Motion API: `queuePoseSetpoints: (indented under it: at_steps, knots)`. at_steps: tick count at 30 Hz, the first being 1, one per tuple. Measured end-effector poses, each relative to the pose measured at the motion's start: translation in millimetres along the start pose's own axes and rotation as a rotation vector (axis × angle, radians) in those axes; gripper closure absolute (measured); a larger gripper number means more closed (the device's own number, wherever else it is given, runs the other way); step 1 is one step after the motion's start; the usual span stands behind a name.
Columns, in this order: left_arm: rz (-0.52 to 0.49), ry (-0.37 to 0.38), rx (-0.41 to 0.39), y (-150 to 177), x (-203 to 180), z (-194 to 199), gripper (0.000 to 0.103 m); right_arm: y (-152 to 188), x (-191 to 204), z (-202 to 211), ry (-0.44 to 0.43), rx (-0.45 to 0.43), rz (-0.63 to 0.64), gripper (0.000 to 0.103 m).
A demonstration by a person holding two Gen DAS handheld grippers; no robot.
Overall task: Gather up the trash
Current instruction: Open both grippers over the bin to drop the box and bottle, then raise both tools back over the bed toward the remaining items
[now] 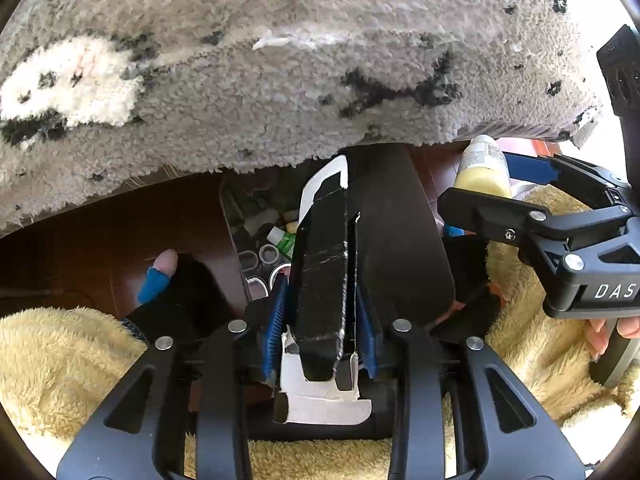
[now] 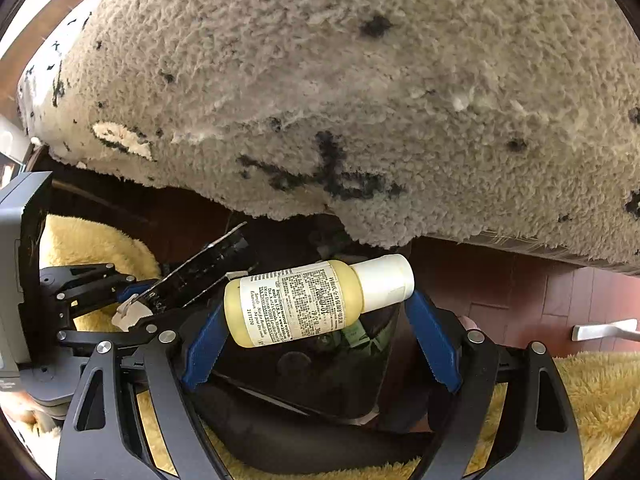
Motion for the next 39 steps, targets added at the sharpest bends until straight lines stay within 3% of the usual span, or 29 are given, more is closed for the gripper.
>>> queuePoseSetpoints:
  at_steps: [5, 10, 13, 23, 30, 39]
  knots:
    - [-0.001, -0.01, -0.001, 1.7, -0.9, 2.1, 0.071, -2.2, 4.9, -0.8, -0.006, 0.007, 0.002, 0.017]
    - [0.01, -0.03, -0.005, 4.1, 3.9, 6.2, 0.049, -3.6, 5.3, -1.6, 0.005, 0.011, -0.006, 0.017]
    - [0.012, -0.036, -0.016, 3.9, 4.9, 9.6, 0.04, -5.0, -2.4, 1.5, 0.013, -0.004, -0.036, 0.01]
    - [-0.014, -0.058, -0.044, -2.8, -5.0, 21.7, 0.031, -7.2, -12.1, 9.6, -0.004, -0.035, -0.068, 0.009]
    - [-0.05, -0.115, -0.129, -15.0, -7.0, 58.3, 0.029, -22.3, -24.0, 48.7, -0.036, -0.142, -0.108, 0.009]
    - [-0.124, -0.108, -0.255, -42.7, -22.5, 134.4, 0.026, -59.0, -35.6, 133.1, -0.005, -0.331, -0.077, 0.009]
Point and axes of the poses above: each gripper's, at about its wrist camera, not at the fingertips, and z roughly against the way its jaws point, x to its left, y to its underside, the point moved 8 cm from there along -z, roughly the way its jaws point, and after that the axes turned 11 degrees about y, right-handed, at the moved point
